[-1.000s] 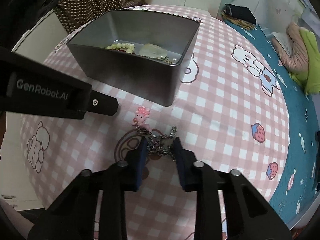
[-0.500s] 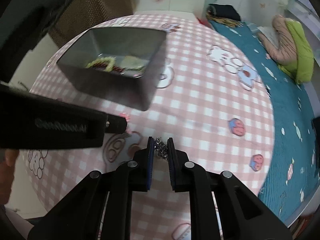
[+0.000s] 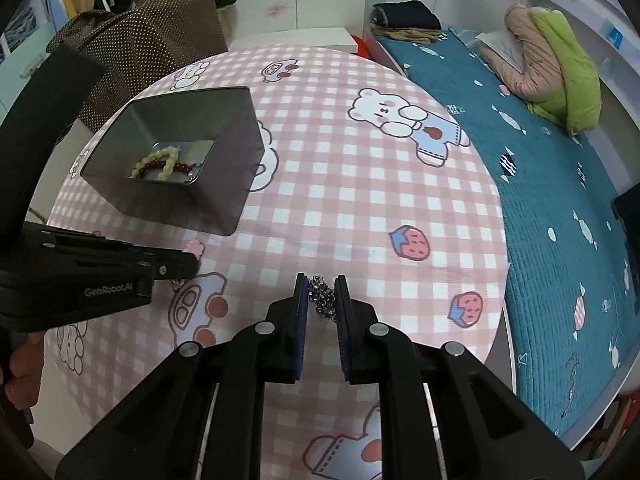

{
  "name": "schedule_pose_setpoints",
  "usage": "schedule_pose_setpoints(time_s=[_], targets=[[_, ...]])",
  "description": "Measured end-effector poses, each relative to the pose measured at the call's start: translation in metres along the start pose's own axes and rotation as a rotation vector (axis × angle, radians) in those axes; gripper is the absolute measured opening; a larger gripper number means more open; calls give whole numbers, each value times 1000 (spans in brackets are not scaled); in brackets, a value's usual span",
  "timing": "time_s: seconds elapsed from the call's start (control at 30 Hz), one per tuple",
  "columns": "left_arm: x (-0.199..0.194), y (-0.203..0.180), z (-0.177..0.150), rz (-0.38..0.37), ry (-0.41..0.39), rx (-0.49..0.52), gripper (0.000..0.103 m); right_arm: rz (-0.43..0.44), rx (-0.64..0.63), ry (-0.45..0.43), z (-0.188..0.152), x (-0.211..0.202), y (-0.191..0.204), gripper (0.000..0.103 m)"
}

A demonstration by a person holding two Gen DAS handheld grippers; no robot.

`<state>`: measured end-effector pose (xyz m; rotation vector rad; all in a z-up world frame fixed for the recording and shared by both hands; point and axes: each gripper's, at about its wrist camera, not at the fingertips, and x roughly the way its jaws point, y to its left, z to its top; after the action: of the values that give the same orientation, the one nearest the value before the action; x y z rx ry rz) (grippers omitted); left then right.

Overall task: Organize jewelry
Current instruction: 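Grasp a pink charm with the left tool while the right tool grasps the silver chain, then carry the pink charm and silver chain over the tin and open both tools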

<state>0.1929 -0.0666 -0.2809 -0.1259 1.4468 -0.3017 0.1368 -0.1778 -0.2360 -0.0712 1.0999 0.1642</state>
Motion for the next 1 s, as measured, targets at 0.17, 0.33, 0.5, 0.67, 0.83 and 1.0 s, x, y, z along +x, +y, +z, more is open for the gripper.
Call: schedule_pose_setpoints(time_s=[0.17, 0.33, 0.5, 0.67, 0.83, 1.0], targets=[[-13, -2, 0, -9, -26, -2, 7, 1, 2, -12, 3, -3, -5, 12], [-35, -2, -1, -15, -64, 4, 7, 2, -13, -45, 11, -14, -2, 12], [-62, -3, -4, -19, -119, -4, 7, 13, -38, -92, 25, -30, 5, 12], [-86, -1, 4, -18, -182, -28, 7, 34, -74, -139, 43, -43, 13, 12], [-106, 2, 22, -31, -238, -57, 7, 49, -115, -178, 64, -48, 20, 12], [-111, 1, 41, -19, -253, -64, 7, 69, -132, -196, 81, -48, 23, 12]])
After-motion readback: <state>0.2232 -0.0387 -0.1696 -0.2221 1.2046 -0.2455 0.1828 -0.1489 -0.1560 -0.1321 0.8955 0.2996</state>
